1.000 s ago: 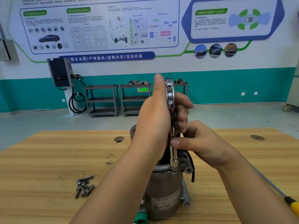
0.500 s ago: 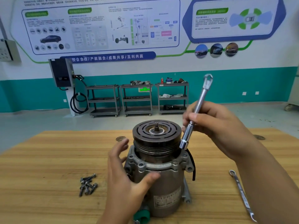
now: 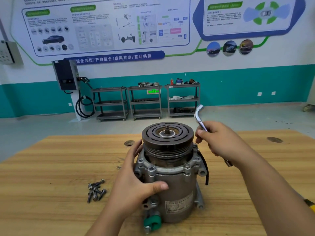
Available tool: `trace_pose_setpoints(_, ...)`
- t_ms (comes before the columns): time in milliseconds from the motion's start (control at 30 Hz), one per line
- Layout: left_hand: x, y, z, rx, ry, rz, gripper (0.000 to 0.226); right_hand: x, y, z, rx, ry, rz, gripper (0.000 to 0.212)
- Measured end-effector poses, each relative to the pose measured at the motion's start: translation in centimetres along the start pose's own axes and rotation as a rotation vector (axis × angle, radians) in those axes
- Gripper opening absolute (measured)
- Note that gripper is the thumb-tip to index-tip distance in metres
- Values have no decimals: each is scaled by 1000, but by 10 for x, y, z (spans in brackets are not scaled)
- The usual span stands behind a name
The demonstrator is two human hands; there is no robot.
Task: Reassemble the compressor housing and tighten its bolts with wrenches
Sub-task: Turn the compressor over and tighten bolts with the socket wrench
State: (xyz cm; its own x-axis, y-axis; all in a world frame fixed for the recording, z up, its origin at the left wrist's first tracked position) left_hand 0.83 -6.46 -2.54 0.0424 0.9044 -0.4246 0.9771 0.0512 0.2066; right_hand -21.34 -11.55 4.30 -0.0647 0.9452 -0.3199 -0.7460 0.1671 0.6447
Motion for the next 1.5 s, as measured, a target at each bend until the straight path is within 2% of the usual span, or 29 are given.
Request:
trace_pose_setpoints(133,0,0,2,47,-46,-4,101,-1,-13,-2,-18,-61,118,20)
trace_pose_setpoints(200,0,0,3,76,-56,-3,98,-1,-13,-3,-71,-96,156,28)
trace_pose_setpoints(333,-1,-2,9,95,-17,-7,95,-2,-12,-6,-21,-89,197,39)
trace_pose_setpoints(567,-2,-1,15,141,109,15,121,1,-1,-4,50,-87,239,34)
trace_pose_setpoints(633,-4,-1,19,201,153,-6,110,3,6,-3,62,-85,256,31)
trace_pose_setpoints(733,-6,-2,24,253,174,-25,75,7,15,-2,81,-98,287,29)
trace_pose_setpoints(867,-8,-5,28,324,175,-96,41,10,20,0,96,-103,317,27)
trace_pose_setpoints(933,-7,-8,28,312,168,-131,32,11,20,0,87,-103,322,27)
trace_pose_setpoints(1100,-6,-8,28,302,176,-110,35,11,20,0,125,-104,328,29)
trace_pose_setpoints(1233,-7,2,21,234,254,-20,61,13,20,2,150,-103,326,28)
trace_pose_setpoints(1300,-9,11,18,240,314,-57,60,15,19,3,178,-99,323,27)
trace_pose_setpoints(1367,-12,22,21,18,322,-202,48,15,18,4,200,-96,312,27)
trace_pose_setpoints(1433,-15,39,32,-571,353,-294,31,16,18,5,213,-98,301,27)
trace_pose_setpoints(1467,-15,47,40,-807,413,-288,23,16,17,6,225,-96,299,28)
trace_pose_setpoints(1500,-16,55,47,-943,485,-262,17,16,17,6,239,-91,297,30)
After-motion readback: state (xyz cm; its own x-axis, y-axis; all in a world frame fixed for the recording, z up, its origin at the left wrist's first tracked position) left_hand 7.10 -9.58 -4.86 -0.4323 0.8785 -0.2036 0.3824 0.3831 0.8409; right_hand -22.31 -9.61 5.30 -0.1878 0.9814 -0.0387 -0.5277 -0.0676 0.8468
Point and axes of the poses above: each hand's wrist, its own x-axis away from the middle knuckle, its own y-axis out of the back of the hand, z = x × y, the point moved 1 cm from there along -x, towards the middle knuckle, and after that the axes turned 5 degrees about x, right-handed, at the moved point
